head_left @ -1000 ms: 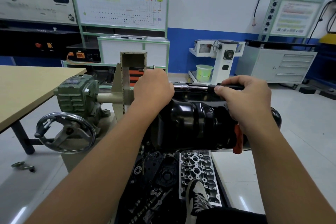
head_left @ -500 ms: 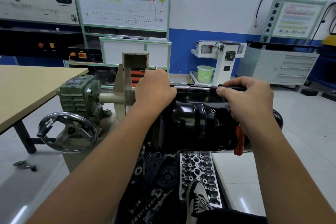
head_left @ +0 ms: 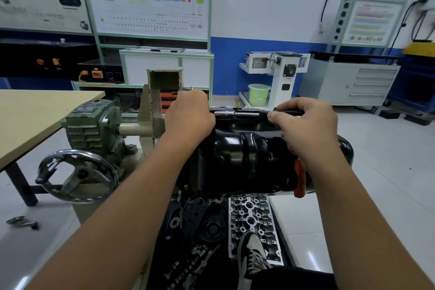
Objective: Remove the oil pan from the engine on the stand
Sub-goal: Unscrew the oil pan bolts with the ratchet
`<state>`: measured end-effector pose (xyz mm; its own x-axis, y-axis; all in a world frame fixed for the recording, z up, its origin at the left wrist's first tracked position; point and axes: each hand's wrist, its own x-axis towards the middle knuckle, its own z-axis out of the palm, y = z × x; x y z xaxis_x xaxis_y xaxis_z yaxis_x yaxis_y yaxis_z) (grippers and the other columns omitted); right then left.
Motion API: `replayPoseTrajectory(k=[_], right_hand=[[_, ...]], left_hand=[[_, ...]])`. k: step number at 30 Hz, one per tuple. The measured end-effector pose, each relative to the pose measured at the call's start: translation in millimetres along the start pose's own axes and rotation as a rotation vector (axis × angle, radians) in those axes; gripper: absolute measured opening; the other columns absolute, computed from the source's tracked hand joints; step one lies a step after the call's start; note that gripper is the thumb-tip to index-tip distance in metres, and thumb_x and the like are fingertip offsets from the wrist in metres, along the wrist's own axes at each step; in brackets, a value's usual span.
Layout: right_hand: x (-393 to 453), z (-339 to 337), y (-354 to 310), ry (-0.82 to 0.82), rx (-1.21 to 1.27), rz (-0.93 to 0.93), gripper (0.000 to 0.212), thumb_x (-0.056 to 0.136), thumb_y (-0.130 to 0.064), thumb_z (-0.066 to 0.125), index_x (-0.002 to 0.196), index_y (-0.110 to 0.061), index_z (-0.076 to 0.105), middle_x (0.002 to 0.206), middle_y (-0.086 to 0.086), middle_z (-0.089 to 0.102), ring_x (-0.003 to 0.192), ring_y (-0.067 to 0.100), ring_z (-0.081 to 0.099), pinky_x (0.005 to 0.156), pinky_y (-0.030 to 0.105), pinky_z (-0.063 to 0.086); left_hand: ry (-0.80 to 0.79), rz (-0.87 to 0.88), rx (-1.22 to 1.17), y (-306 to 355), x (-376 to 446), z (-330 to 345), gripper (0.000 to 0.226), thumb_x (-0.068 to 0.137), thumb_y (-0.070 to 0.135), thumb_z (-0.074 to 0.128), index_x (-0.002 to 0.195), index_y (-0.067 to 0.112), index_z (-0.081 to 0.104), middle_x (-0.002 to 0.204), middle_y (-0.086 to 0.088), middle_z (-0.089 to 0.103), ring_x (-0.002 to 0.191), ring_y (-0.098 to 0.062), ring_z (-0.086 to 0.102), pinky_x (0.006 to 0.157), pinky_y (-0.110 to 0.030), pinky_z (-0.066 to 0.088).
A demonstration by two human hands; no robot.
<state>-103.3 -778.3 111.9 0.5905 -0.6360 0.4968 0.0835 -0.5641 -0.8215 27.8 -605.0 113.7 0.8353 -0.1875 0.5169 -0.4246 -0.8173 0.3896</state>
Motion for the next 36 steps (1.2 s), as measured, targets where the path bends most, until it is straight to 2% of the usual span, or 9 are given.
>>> replayPoseTrajectory(k=[3, 6, 15, 18, 21, 23, 27, 33, 36], right_hand=[[-0.3, 0.3, -0.7, -0.009, -0.04, -0.008, 0.01, 0.073, -0.031, 0.086, 0.077, -0.03, 0.077, 0.08, -0.014, 0.071, 0.081, 0.004, 0.067, 0.068, 0.022, 0.05], [-0.4, 0.6, -0.7, -0.005, -0.045, -0.007, 0.01, 0.074, -0.031, 0.086, 0.078, -0.03, 0.077, 0.082, -0.013, 0.072, 0.081, 0.004, 0.066, 0.068, 0.023, 0.049], [-0.9, 0.5, -1.8, 0.01, -0.044, -0.003, 0.011, 0.072, -0.03, 0.086, 0.074, -0.031, 0.076, 0.078, -0.013, 0.071, 0.081, 0.007, 0.066, 0.075, 0.028, 0.055], [-0.6, 0.8, -2.2, 0.009, -0.042, 0.0, 0.011, 0.072, -0.031, 0.086, 0.075, -0.03, 0.076, 0.08, -0.012, 0.072, 0.084, 0.01, 0.068, 0.077, 0.029, 0.055], [-1.5, 0.6, -2.7, 0.009, -0.046, -0.001, 0.011, 0.072, -0.032, 0.086, 0.075, -0.031, 0.076, 0.081, -0.012, 0.072, 0.085, 0.01, 0.067, 0.081, 0.032, 0.057], [-2.0, 0.1, -3.6, 0.006, -0.046, 0.002, 0.011, 0.072, -0.032, 0.086, 0.075, -0.031, 0.076, 0.081, -0.012, 0.072, 0.086, 0.011, 0.068, 0.083, 0.035, 0.059], [-2.6, -0.6, -4.6, 0.005, -0.036, 0.01, 0.011, 0.072, -0.03, 0.087, 0.076, -0.03, 0.076, 0.081, -0.011, 0.072, 0.087, 0.013, 0.069, 0.085, 0.039, 0.06], [-3.4, -0.4, -5.0, 0.006, -0.037, 0.007, 0.011, 0.073, -0.03, 0.087, 0.077, -0.03, 0.076, 0.081, -0.012, 0.072, 0.085, 0.012, 0.068, 0.085, 0.039, 0.06], [-3.6, -0.4, -4.5, 0.008, -0.035, 0.005, 0.011, 0.072, -0.03, 0.087, 0.078, -0.029, 0.077, 0.08, -0.012, 0.072, 0.083, 0.011, 0.069, 0.085, 0.039, 0.061]], left_hand=[[0.025, -0.015, 0.029, -0.7, 0.5, 1.0, 0.007, 0.091, 0.023, 0.067, 0.09, 0.018, 0.072, 0.079, -0.001, 0.061, 0.062, -0.017, 0.052, 0.061, -0.033, 0.042], [0.029, -0.029, 0.013, -3.9, -1.5, 1.2, 0.019, 0.095, 0.031, 0.061, 0.085, 0.017, 0.069, 0.077, -0.001, 0.06, 0.059, -0.014, 0.048, 0.056, -0.029, 0.035], [0.004, 0.024, 0.037, 0.6, -1.2, -3.2, 0.007, 0.088, 0.022, 0.069, 0.093, 0.019, 0.074, 0.094, -0.003, 0.068, 0.081, -0.025, 0.064, 0.065, -0.035, 0.048], [0.023, 0.009, 0.048, -0.4, -1.0, -1.3, 0.009, 0.091, 0.024, 0.066, 0.09, 0.017, 0.071, 0.087, -0.003, 0.065, 0.073, -0.025, 0.061, 0.062, -0.034, 0.044], [0.036, -0.017, 0.019, -3.2, -1.4, 0.8, 0.025, 0.093, 0.029, 0.06, 0.074, 0.014, 0.06, 0.076, -0.004, 0.059, 0.06, -0.019, 0.051, 0.051, -0.027, 0.031], [0.023, -0.017, 0.011, -4.7, -1.2, 0.2, 0.027, 0.087, 0.034, 0.064, 0.069, 0.015, 0.06, 0.076, -0.005, 0.059, 0.059, -0.018, 0.051, 0.05, -0.026, 0.031], [-0.014, 0.003, 0.023, -3.8, 2.4, -0.8, 0.016, 0.081, 0.033, 0.071, 0.084, 0.017, 0.072, 0.085, -0.003, 0.064, 0.069, -0.02, 0.057, 0.06, -0.031, 0.043], [0.037, 0.002, 0.078, -5.3, 0.4, 2.4, 0.024, 0.093, 0.038, 0.055, 0.084, 0.019, 0.066, 0.08, -0.001, 0.061, 0.059, -0.015, 0.047, 0.053, -0.028, 0.031], [0.048, 0.009, 0.095, -4.5, 0.7, 0.6, 0.019, 0.085, 0.041, 0.064, 0.084, 0.022, 0.068, 0.082, 0.0, 0.062, 0.059, -0.014, 0.045, 0.056, -0.029, 0.033]])
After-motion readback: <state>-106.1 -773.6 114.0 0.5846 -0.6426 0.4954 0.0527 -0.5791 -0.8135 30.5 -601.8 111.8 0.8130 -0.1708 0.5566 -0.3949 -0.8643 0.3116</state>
